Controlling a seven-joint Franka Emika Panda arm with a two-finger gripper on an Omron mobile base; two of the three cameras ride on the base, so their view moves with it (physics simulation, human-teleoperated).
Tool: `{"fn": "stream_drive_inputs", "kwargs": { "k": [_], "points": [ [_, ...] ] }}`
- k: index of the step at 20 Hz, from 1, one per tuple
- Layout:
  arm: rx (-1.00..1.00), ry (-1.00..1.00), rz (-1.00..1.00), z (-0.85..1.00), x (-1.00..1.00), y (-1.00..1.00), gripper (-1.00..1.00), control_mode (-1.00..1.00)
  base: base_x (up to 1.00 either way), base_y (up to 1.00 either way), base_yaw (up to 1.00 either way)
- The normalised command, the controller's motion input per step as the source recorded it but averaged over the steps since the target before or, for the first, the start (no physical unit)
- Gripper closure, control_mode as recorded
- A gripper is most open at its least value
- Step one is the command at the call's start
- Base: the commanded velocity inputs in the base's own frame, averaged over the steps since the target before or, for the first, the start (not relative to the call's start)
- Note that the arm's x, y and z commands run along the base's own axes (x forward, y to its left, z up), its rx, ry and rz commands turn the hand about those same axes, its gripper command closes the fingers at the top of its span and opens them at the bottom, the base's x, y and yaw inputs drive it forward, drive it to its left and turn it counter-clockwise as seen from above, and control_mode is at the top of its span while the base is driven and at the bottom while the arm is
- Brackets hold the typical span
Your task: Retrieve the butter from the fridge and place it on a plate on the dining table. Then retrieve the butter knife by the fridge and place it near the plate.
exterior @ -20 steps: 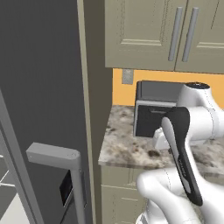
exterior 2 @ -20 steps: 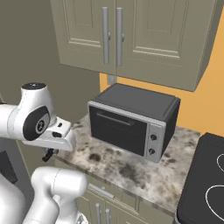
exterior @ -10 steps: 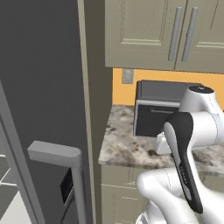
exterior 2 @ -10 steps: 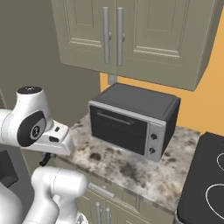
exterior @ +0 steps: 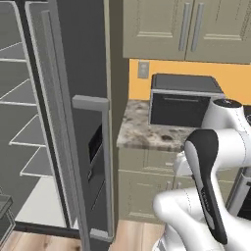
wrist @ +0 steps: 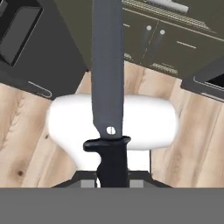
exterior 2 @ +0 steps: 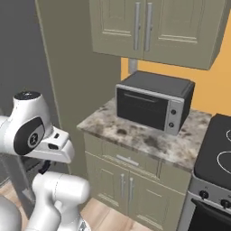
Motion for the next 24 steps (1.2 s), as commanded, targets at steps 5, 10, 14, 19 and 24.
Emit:
{"fn": "stream_drive_inputs", "kwargs": {
  "k": [5,10,14,19,24],
  "points": [
    [0.00,0.00,0.00,0.00,0.00,0.00,1.00,1.00,-0.70,-0.36,0.35],
    [0.00,0.00,0.00,0.00,0.00,0.00,1.00,1.00,-0.58,-0.48,0.66],
    [0.00,0.00,0.00,0.00,0.00,0.00,1.00,1.00,-0.62,-0.41,0.85],
    [0.00,0.00,0.00,0.00,0.00,0.00,1.00,1.00,-0.82,-0.02,0.85],
    [0.00,0.00,0.00,0.00,0.00,0.00,1.00,1.00,-0.70,0.09,0.69]
  ]
}}
